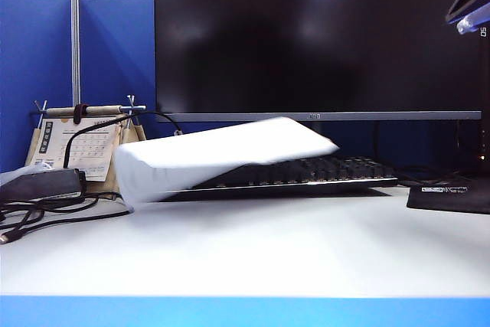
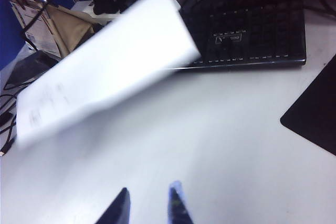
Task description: Put a wrinkled paper upside down.
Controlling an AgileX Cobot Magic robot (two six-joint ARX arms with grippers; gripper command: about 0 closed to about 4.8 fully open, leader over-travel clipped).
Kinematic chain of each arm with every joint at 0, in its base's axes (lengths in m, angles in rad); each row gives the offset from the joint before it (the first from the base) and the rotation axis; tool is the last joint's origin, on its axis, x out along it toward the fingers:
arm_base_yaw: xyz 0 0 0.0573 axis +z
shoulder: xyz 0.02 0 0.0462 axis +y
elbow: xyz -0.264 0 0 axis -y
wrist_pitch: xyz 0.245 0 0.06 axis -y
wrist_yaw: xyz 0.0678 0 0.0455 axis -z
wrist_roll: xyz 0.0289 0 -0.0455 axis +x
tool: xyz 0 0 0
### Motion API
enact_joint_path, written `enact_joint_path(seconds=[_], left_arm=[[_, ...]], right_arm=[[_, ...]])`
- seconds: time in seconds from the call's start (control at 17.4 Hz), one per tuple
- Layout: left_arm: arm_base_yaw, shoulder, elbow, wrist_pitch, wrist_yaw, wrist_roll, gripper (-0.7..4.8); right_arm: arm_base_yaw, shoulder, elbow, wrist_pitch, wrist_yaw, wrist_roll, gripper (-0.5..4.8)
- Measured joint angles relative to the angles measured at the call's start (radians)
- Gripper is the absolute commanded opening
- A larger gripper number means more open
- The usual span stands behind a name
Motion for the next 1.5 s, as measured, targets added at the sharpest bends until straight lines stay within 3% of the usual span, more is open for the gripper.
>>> enact_joint_path(seconds=[0.35, 0.4, 0.63, 0.86, 0.98, 1.09, 1.27, 1.38, 1.5], left_arm=[[0.024, -0.002, -0.069, 0.04, 0.01, -0.038, 0.01], [0.045, -0.002, -0.077, 0.039, 0.051, -0.058, 0.27], [0.176, -0.053, -0.087, 0.013, 0.143, -0.137, 0.3], [0.299, -0.274, -0.081, 0.031, 0.188, -0.158, 0.3], [0.335, -0.37, -0.081, 0.011, 0.177, -0.139, 0.3], [0.346, -0.479, -0.098, -0.004, 0.067, -0.104, 0.3], [0.344, -0.656, -0.314, -0.012, -0.008, -0.105, 0.3], [0.345, -0.827, -0.54, 0.058, -0.045, -0.181, 0.3], [0.344, -0.969, -0.741, 0.191, -0.1, -0.241, 0.3]], right_arm=[[0.003, -0.008, 0.0, -0.04, -0.05, -0.003, 0.99], [0.002, -0.008, 0.0, -0.041, -0.049, -0.003, 0.99], [-0.011, -0.092, 0.0, -0.042, -0.024, -0.011, 0.99], [-0.011, -0.146, -0.001, -0.063, 0.08, -0.05, 0.99], [-0.021, -0.174, -0.001, -0.055, 0.124, -0.055, 0.98], [-0.053, -0.171, -0.001, -0.04, 0.158, -0.059, 0.98], [-0.061, -0.168, -0.023, -0.061, 0.228, -0.061, 0.98], [-0.062, -0.173, -0.048, -0.056, 0.323, -0.06, 0.95], [-0.061, -0.193, -0.092, 0.006, 0.338, -0.019, 0.95]])
